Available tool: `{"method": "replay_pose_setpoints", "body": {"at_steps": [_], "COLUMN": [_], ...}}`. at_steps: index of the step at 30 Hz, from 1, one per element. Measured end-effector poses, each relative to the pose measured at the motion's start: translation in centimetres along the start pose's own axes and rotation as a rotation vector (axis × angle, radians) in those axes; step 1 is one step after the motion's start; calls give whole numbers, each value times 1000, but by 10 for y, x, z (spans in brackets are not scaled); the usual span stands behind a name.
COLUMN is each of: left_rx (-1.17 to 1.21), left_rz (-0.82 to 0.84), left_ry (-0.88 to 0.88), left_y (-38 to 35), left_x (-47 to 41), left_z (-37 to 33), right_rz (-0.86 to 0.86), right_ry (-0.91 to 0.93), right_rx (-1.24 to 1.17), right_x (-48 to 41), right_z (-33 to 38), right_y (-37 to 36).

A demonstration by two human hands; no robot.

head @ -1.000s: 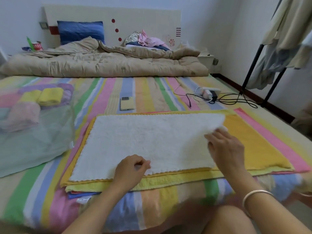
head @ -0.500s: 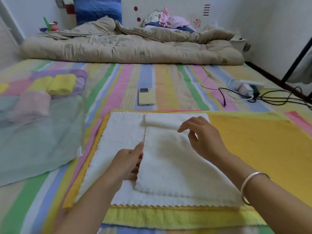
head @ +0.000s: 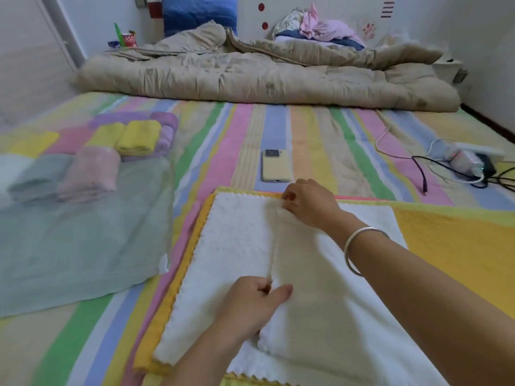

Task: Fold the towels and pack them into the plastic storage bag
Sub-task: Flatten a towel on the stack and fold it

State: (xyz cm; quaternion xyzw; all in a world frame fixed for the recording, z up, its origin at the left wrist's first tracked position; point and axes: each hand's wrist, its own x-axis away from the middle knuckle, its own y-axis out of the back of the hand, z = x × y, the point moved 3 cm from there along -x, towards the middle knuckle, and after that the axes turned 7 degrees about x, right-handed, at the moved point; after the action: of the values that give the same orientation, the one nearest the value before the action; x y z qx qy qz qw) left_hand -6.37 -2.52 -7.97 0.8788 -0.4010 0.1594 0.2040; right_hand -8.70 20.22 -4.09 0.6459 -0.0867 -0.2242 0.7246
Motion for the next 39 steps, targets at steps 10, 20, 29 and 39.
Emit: {"method": "replay_pose_setpoints", "body": {"at_steps": [10,20,29,39], "left_rx": [-98,-224,-272,-896], "left_rz": [-39,-280,-432,-613], "left_ry": [-139,-309,-254,-181], "left_y": [1,51,110,107], "left_x": [5,37,46,68], "left_z": [3,11,29,10], "right_rz": [-57,-216,-149,-192], "right_ry": [-74,-62,72,77], "right_rx": [-5,-111,-185,-99], "right_x": [11,-17,-50,-15], "right_z": [6,42,108,105], "right_y": [1,7,-19,-25]}}
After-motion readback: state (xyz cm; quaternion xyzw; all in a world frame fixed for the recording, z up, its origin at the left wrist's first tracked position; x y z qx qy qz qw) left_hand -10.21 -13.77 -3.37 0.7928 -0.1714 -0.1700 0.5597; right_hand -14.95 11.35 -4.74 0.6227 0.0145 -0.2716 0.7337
